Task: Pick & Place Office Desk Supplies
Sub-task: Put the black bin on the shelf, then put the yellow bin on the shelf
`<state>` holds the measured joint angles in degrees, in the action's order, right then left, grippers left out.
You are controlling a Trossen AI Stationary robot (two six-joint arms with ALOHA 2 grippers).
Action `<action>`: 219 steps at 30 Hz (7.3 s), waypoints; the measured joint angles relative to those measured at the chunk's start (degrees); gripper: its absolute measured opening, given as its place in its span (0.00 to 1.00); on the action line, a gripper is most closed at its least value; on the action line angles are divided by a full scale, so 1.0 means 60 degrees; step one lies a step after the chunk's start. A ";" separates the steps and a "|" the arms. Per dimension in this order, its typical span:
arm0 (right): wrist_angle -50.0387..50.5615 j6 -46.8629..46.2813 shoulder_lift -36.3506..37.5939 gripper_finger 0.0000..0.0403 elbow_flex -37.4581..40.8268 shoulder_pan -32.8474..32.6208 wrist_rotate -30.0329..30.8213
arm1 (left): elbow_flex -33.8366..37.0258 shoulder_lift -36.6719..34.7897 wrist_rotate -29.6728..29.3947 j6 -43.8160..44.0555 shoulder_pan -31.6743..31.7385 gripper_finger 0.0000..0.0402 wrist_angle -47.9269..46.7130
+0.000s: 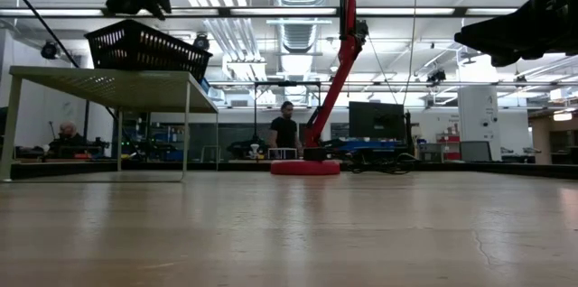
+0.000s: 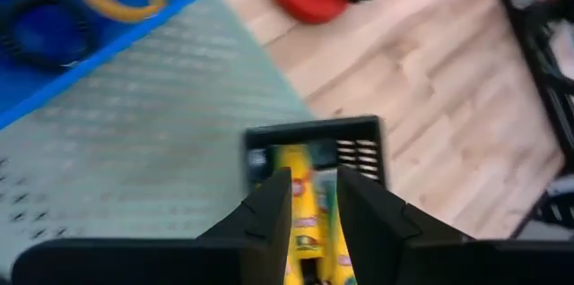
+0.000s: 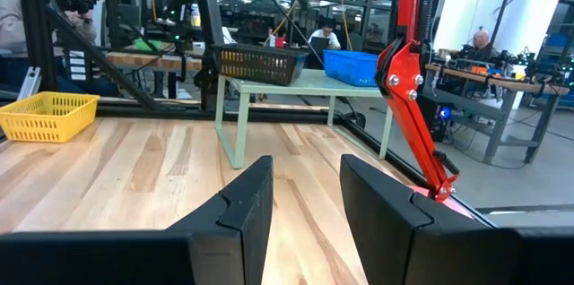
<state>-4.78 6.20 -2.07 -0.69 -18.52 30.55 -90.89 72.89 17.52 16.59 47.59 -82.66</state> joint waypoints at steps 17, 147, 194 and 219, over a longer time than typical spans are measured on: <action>0.0000 0.0002 0.0000 0.32 0.0000 0.0004 0.0003 | 0.1650 -0.0423 -0.4492 0.5325 -0.7925 0.24 0.0564; 0.0000 0.0003 0.0000 0.32 -0.0004 0.0003 0.0003 | 0.3738 -0.1176 -0.5743 -0.5493 -0.4280 0.03 0.0799; 0.0000 0.0003 0.0000 0.32 -0.0004 0.0004 0.0001 | 0.3975 -0.1258 -0.3774 -0.7798 -0.2015 0.22 0.1274; 0.0000 0.0003 0.0000 0.32 0.0000 0.0004 0.0003 | 0.3570 -0.1261 -0.3697 -0.7295 -0.2022 0.56 0.1004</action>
<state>-4.78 6.22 -2.07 -0.69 -18.50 30.57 -69.48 65.32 -4.67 -27.18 35.46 -76.64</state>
